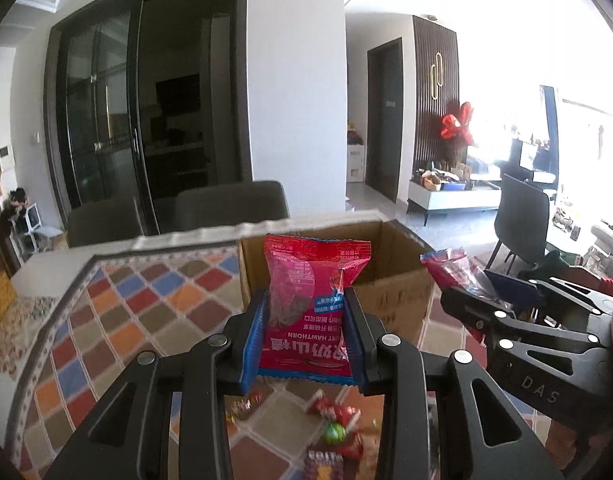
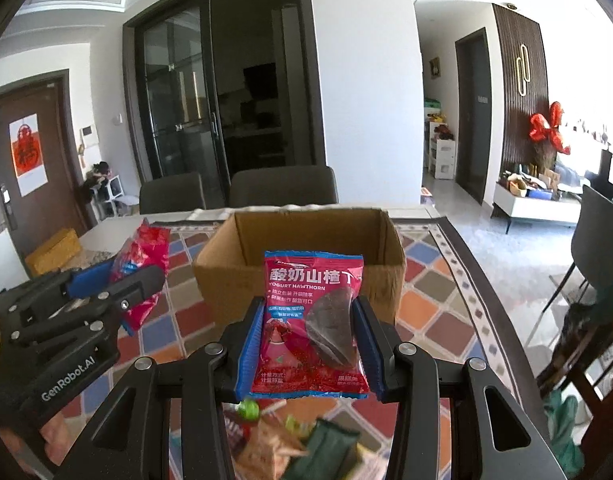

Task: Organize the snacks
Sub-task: 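Carry both red bags up and over the cardboard box with both tools, then open both tools to drop the red bags into the box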

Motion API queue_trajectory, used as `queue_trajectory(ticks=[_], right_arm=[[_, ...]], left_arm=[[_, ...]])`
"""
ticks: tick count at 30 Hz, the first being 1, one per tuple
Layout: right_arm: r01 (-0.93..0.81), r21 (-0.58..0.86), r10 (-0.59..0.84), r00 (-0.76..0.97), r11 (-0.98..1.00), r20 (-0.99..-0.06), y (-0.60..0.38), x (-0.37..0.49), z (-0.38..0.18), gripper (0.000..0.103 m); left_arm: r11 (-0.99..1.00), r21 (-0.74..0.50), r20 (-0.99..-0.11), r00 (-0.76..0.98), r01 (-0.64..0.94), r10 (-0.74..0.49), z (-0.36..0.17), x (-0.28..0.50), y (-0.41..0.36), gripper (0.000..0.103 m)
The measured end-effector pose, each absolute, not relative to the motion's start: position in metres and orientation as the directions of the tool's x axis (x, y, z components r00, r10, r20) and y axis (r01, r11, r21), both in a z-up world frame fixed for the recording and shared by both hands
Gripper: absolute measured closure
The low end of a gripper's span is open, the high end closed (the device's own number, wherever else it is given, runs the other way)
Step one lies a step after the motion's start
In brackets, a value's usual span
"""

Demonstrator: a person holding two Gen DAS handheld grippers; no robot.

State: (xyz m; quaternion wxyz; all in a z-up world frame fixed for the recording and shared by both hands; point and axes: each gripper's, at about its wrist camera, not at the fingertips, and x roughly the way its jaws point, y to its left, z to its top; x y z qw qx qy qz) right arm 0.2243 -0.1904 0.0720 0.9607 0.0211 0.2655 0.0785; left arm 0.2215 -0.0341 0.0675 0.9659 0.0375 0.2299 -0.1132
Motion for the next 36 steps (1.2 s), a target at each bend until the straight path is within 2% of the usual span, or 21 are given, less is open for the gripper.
queue_trajectory(ticks=[9, 25, 27, 28, 29, 31, 36], right_arm=[[-0.162, 0.094, 0.187, 0.835, 0.982, -0.517, -0.193, 0.276, 0.092, 0.059], [-0.139, 0.096, 0.169, 0.753, 0.986, -0.637, -0.197, 0.363, 0.077, 0.058], [-0.129, 0.095, 0.160, 0.745, 0.987, -0.648, -0.197, 0.370, 0.073, 0.058], [-0.126, 0.092, 0.155, 0.743, 0.988, -0.651, -0.199, 0.372, 0.073, 0.056], [-0.119, 0.090, 0.149, 0.740, 0.989, -0.655, -0.199, 0.375, 0.072, 0.048], [-0.096, 0.095, 0.135, 0.744, 0.991, -0.654, -0.203, 0.375, 0.072, 0.040], [-0.084, 0.084, 0.118, 0.758, 0.993, -0.642, -0.208, 0.360, 0.077, 0.040]], left_arm=[[0.966, 0.008, -0.490, 0.843, 0.259, -0.222, 0.085, 0.274, -0.036, 0.067], [0.968, -0.058, -0.683, 0.697, 0.243, -0.216, 0.055, 0.377, -0.041, 0.066], [0.970, -0.049, -0.687, 0.697, 0.239, -0.206, 0.054, 0.377, -0.043, 0.059], [0.971, -0.041, -0.683, 0.703, 0.235, -0.199, 0.055, 0.377, -0.043, 0.049], [0.973, -0.037, -0.676, 0.711, 0.229, -0.193, 0.055, 0.376, -0.043, 0.043], [0.973, -0.027, -0.660, 0.727, 0.228, -0.188, 0.058, 0.369, -0.041, 0.043], [0.975, 0.015, -0.616, 0.770, 0.222, -0.166, 0.067, 0.343, -0.038, 0.040]])
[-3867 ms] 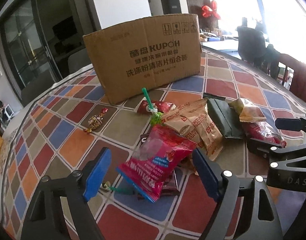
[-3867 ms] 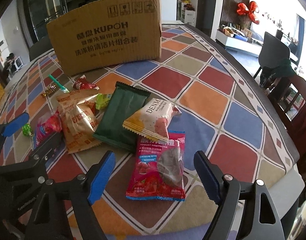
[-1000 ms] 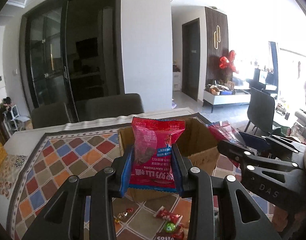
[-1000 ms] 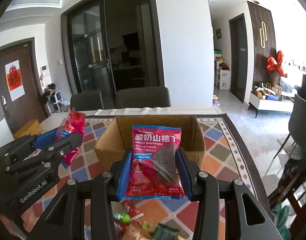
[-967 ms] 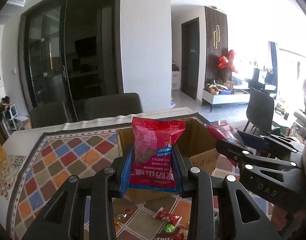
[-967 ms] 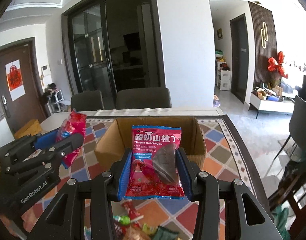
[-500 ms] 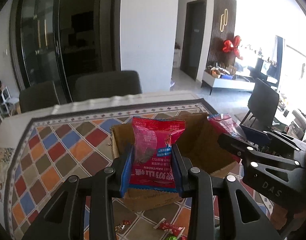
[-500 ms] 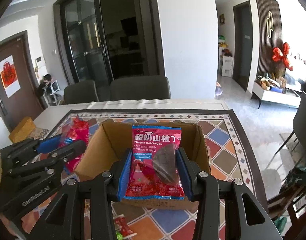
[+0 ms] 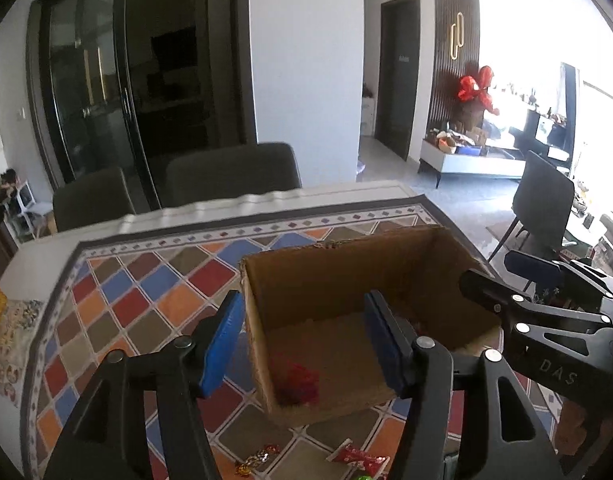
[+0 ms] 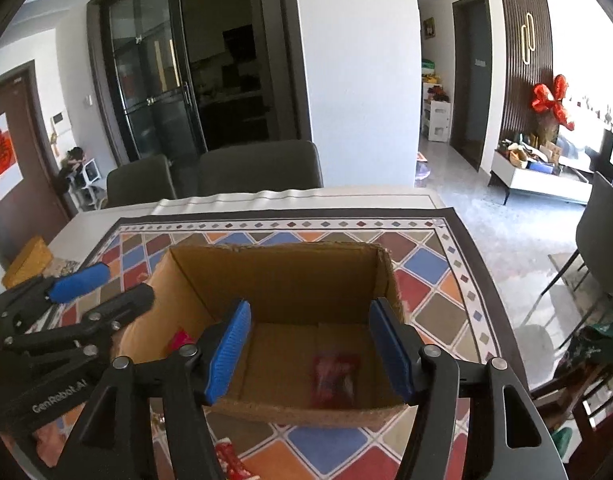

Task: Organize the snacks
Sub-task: 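Open both tools to drop the red bags into the box, then move both tools back down to the remaining snacks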

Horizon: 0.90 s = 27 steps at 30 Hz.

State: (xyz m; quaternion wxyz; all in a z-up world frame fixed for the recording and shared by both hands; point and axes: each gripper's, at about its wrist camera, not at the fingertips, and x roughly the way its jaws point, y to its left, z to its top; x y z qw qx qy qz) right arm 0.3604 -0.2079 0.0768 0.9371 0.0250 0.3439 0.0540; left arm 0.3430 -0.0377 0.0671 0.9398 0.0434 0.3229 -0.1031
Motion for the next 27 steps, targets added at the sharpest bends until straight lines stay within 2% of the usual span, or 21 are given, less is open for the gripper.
queue_trajectory(ticks=[13, 22, 27], right_arm=[[-0.087, 0.078, 0.115, 0.830, 0.993, -0.545, -0.211, 0.275, 0.099, 0.040], [-0.065, 0.107, 0.111, 0.850, 0.992, -0.515, -0.219, 0.225, 0.096, 0.040], [-0.055, 0.109, 0.104, 0.846, 0.992, -0.523, -0.223, 0.203, 0.083, 0.040]], left_arm=[[0.967, 0.015, -0.499, 0.840, 0.254, -0.213, 0.089, 0.250, -0.036, 0.034], [0.955, 0.008, -0.482, 0.838, 0.295, -0.255, 0.083, 0.207, -0.041, 0.031], [0.947, -0.015, -0.504, 0.816, 0.321, -0.284, 0.067, 0.187, -0.045, 0.031]])
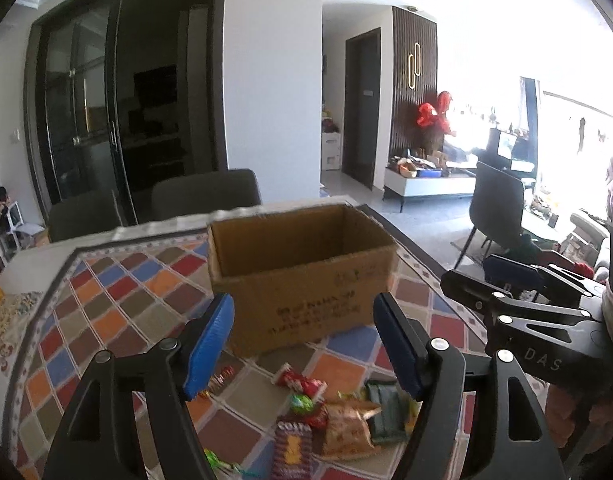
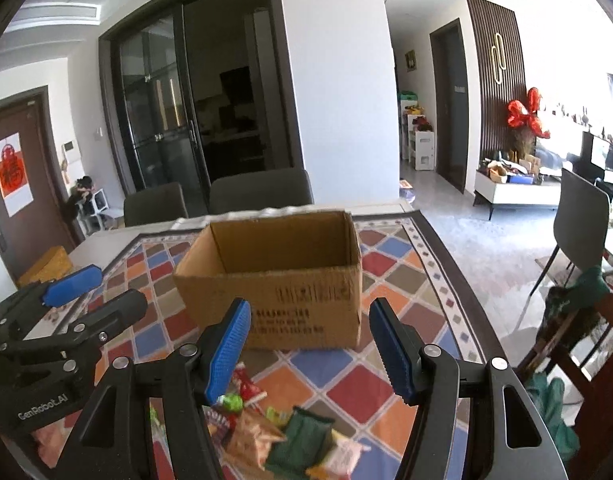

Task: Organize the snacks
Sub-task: 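Move both tools back down to the remaining snacks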

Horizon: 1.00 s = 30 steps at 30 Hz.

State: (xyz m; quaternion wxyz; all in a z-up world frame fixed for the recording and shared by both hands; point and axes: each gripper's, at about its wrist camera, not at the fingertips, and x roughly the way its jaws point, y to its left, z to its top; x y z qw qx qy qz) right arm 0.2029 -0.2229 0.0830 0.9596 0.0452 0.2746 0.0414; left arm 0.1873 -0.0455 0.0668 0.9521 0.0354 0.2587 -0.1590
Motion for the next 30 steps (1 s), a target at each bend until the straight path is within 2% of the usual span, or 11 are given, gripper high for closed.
queue_trajectory(ticks=[10, 30], right_arm=[[-0.033, 0.088, 0.078, 0.819, 0.996, -0.568, -0.228, 0.173, 0.051, 0.040], [0.029, 0.095, 0.049, 0.689, 0.995, -0.723, -0.240, 0.161, -0.026, 0.040]], left_arm=[[0.935, -0.026, -0.537, 0.784, 0.355, -0.312, 0.038, 0.160, -0.054, 0.031], [0.907, -0.082, -0.687, 0.636, 0.413, -0.352, -0.040, 0.168, -0.069, 0.032]])
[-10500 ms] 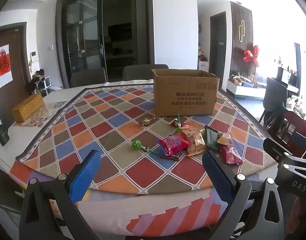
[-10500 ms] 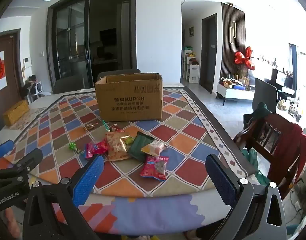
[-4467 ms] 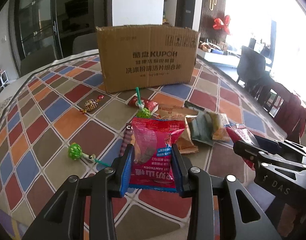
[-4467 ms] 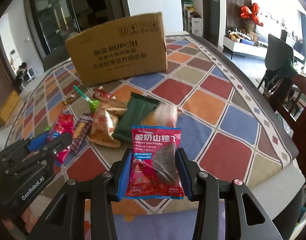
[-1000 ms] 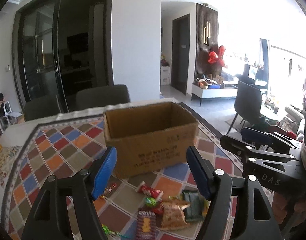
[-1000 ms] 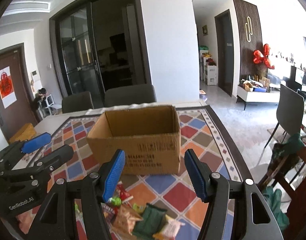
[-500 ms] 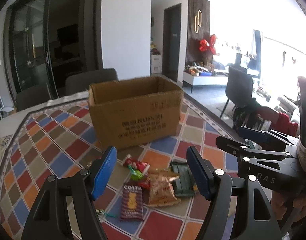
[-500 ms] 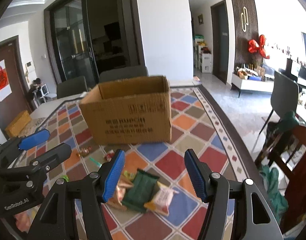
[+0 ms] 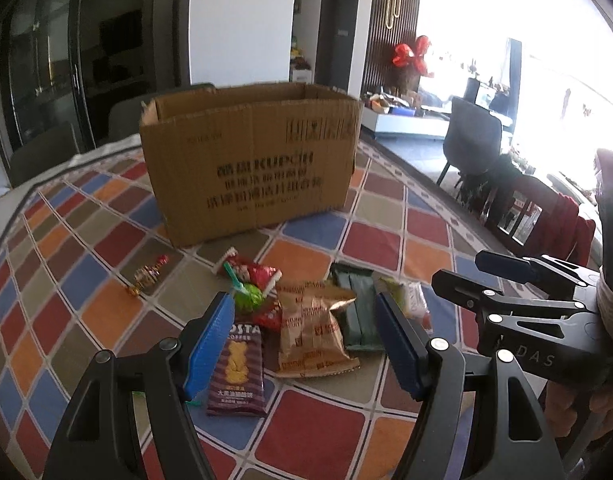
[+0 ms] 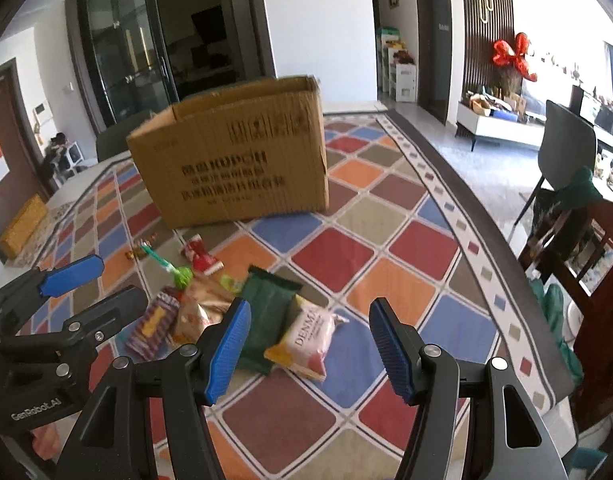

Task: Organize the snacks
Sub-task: 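Move both tools back down to the remaining snacks, then grasp the Fortune biscuits packet with the left tool while the right grasps the DENMAN bag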

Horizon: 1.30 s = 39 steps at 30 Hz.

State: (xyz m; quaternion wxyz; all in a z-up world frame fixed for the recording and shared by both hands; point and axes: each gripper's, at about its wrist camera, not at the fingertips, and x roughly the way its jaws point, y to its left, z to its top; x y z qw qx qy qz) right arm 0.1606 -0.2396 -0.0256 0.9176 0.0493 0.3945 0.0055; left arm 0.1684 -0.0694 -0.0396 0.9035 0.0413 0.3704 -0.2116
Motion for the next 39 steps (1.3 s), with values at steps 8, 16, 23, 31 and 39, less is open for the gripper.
queue_trajectory(ticks=[8, 16, 23, 31, 39], right_arm=[[0.048, 0.098, 0.044, 0.644, 0.994, -0.764, -0.241, 0.171, -0.048, 0.040], [0.056, 0.118, 0.061, 0.599, 0.991, -0.798, -0.240, 0.181, -0.067, 0.040], [0.073, 0.129, 0.063, 0.584, 0.989, -0.809, -0.243, 0.187, -0.074, 0.041], [0.072, 0.156, 0.087, 0.575, 0.985, -0.814, -0.244, 0.192, -0.079, 0.049], [0.063, 0.163, 0.100, 0.561, 0.985, -0.822, -0.241, 0.195, -0.083, 0.066]], left_arm=[[0.904, -0.102, -0.724, 0.593, 0.415, -0.353, -0.063, 0.183, -0.071, 0.032], [0.896, -0.125, -0.752, 0.549, 0.425, -0.365, -0.082, 0.195, -0.075, 0.036], [0.893, -0.135, -0.766, 0.527, 0.429, -0.368, -0.090, 0.202, -0.081, 0.042], [0.894, -0.143, -0.783, 0.504, 0.425, -0.365, -0.097, 0.208, -0.088, 0.059], [0.895, -0.158, -0.784, 0.498, 0.417, -0.370, -0.098, 0.209, -0.088, 0.067]])
